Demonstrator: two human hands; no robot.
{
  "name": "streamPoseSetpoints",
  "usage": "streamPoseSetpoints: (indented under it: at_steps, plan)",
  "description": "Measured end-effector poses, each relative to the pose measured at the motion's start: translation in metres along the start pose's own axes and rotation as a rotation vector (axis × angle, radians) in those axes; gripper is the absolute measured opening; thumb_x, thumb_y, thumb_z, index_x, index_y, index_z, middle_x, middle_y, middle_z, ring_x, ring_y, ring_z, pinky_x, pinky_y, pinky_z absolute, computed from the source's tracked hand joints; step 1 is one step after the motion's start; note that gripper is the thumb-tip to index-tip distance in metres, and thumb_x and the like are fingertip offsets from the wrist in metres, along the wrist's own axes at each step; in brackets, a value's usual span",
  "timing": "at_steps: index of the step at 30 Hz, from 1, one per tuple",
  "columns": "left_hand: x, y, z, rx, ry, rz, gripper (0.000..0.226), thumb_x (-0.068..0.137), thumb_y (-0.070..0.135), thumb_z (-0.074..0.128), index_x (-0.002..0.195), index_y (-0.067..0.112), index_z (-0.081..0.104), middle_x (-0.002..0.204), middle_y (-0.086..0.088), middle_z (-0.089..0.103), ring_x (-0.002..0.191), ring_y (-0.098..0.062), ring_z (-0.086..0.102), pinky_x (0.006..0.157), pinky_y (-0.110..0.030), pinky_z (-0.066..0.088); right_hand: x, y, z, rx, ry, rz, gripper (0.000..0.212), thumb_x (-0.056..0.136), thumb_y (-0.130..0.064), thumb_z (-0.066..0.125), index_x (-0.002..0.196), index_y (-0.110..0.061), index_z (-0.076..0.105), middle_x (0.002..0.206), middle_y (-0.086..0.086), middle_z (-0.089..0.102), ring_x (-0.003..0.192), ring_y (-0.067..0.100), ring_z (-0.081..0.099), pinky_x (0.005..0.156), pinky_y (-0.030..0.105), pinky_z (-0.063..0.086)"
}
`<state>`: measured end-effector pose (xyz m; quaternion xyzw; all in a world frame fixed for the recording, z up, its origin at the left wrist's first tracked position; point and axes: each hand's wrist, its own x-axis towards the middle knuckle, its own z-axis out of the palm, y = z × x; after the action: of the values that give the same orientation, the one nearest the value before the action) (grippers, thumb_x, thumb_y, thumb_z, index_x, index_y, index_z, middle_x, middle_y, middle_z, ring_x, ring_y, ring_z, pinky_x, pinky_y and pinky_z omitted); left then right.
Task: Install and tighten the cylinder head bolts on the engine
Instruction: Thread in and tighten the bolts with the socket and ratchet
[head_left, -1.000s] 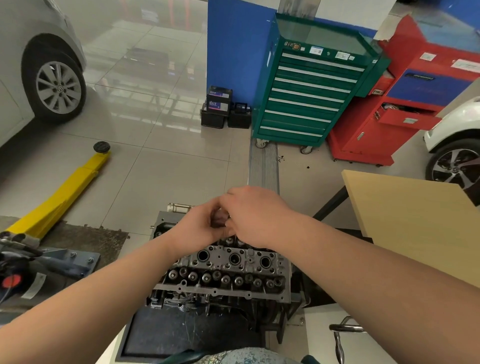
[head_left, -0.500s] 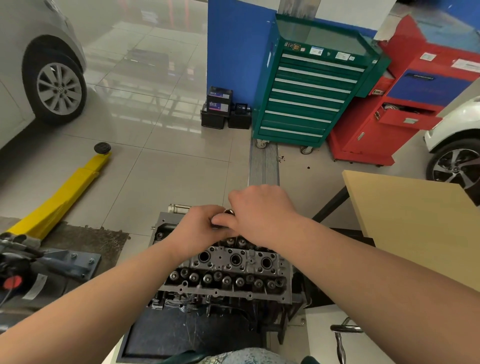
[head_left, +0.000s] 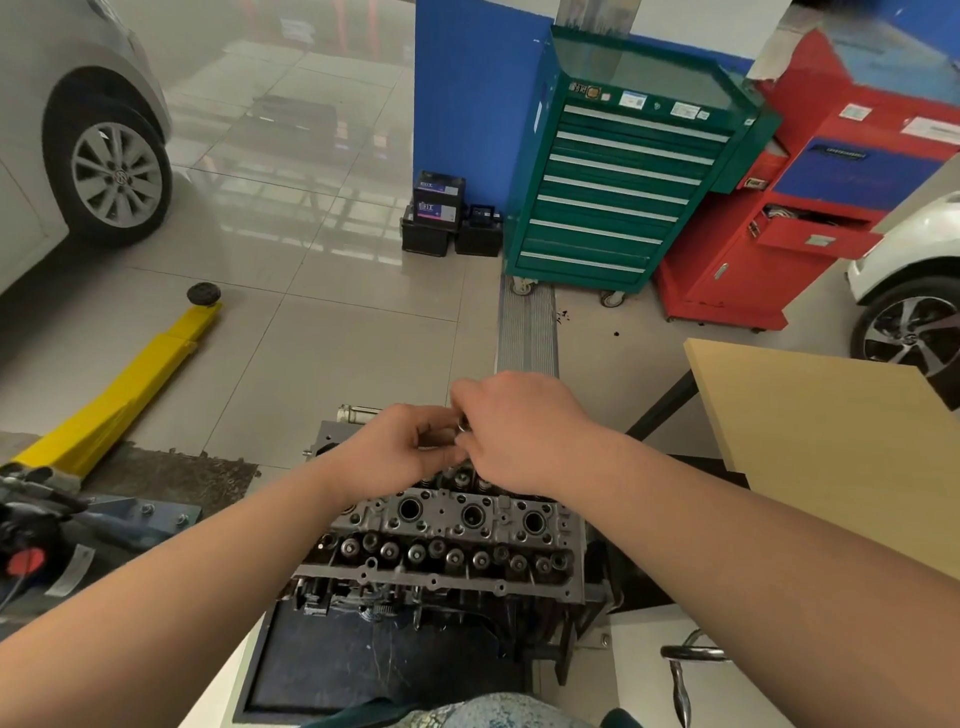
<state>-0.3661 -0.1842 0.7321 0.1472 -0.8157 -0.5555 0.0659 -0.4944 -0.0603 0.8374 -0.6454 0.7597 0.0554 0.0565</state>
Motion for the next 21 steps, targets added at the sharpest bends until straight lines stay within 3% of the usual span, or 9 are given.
streamPoseSetpoints:
  at_steps: [2,4,7,9,11,13,17,19,21]
  plan:
    - [-0.002,0.005,0.004,-0.018,-0.004,0.006,0.023,0.085,0.023,0.082,0.097,0.04,0.072,0.094,0.008,0.077,0.088,-0.009,0.072,0.083,-0.03,0.058,0.002,-0.003,-0.001,-0.044,0.013,0.095,0.043,0.1,-0.064,0.045,0.091,-0.023,0.054,0.069,-0.004,0.041,0.073,0.025,0.053,0.052,0.032,0.028]
    - [0.0,0.006,0.007,0.012,0.05,-0.006,0.019,0.072,0.032,0.081,0.082,0.045,0.07,0.081,0.016,0.074,0.074,0.002,0.066,0.069,-0.018,0.051,0.001,-0.003,0.002,-0.039,0.056,0.071,0.051,0.096,-0.073,0.04,0.092,-0.023,0.053,0.071,-0.005,0.045,0.072,0.023,0.049,0.054,0.032,0.031]
    - [0.003,-0.003,0.004,0.026,0.078,-0.026,0.009,0.078,0.022,0.079,0.077,0.027,0.071,0.066,-0.004,0.067,0.059,-0.003,0.052,0.062,-0.028,0.044,-0.004,0.001,0.0,0.027,0.004,-0.099,0.034,0.095,-0.051,0.059,0.117,-0.025,0.054,0.099,-0.002,0.063,0.094,0.023,0.056,0.08,0.041,0.048]
    - [0.003,-0.005,-0.001,-0.004,-0.003,-0.025,0.01,0.09,0.018,0.081,0.096,0.021,0.074,0.081,-0.02,0.069,0.069,-0.011,0.056,0.068,-0.034,0.048,-0.005,0.001,-0.001,0.001,-0.017,-0.067,0.029,0.097,-0.043,0.06,0.115,-0.021,0.056,0.096,0.001,0.062,0.092,0.025,0.059,0.072,0.039,0.043]
    - [0.0,-0.002,-0.001,-0.018,-0.011,0.003,0.023,0.087,0.02,0.084,0.101,0.034,0.074,0.086,-0.002,0.076,0.079,-0.007,0.068,0.075,-0.027,0.055,-0.001,-0.001,0.0,-0.051,0.011,0.049,0.038,0.101,-0.058,0.049,0.097,-0.021,0.057,0.077,-0.001,0.051,0.077,0.025,0.054,0.063,0.037,0.036]
    - [0.001,0.0,0.001,0.04,0.042,-0.009,0.019,0.079,0.026,0.086,0.092,0.034,0.074,0.084,0.006,0.077,0.077,-0.009,0.071,0.075,-0.034,0.058,0.001,-0.004,0.002,-0.058,0.03,0.088,0.05,0.098,-0.071,0.04,0.091,-0.023,0.052,0.073,-0.003,0.047,0.072,0.023,0.048,0.06,0.036,0.033]
    - [0.004,-0.003,0.0,0.083,0.051,-0.009,0.014,0.089,0.014,0.08,0.095,0.026,0.076,0.089,-0.006,0.079,0.085,-0.033,0.073,0.084,-0.052,0.059,-0.002,-0.003,0.002,0.011,-0.019,-0.026,0.033,0.097,-0.047,0.061,0.117,-0.022,0.053,0.098,-0.002,0.059,0.091,0.025,0.061,0.064,0.036,0.041]
    - [0.001,-0.001,-0.001,0.022,0.02,0.004,0.022,0.09,0.016,0.081,0.104,0.031,0.075,0.097,0.004,0.079,0.093,-0.021,0.075,0.091,-0.04,0.06,-0.002,-0.002,0.005,-0.021,-0.008,0.057,0.028,0.1,-0.048,0.057,0.107,-0.021,0.056,0.081,-0.002,0.049,0.082,0.027,0.059,0.055,0.033,0.034]
    - [0.0,0.001,0.002,0.021,0.028,0.009,0.024,0.082,0.023,0.088,0.101,0.031,0.073,0.094,0.012,0.077,0.091,-0.009,0.073,0.085,-0.031,0.058,0.0,-0.003,0.004,-0.063,0.015,0.143,0.043,0.099,-0.065,0.046,0.091,-0.024,0.053,0.068,-0.004,0.037,0.071,0.024,0.048,0.05,0.031,0.024]
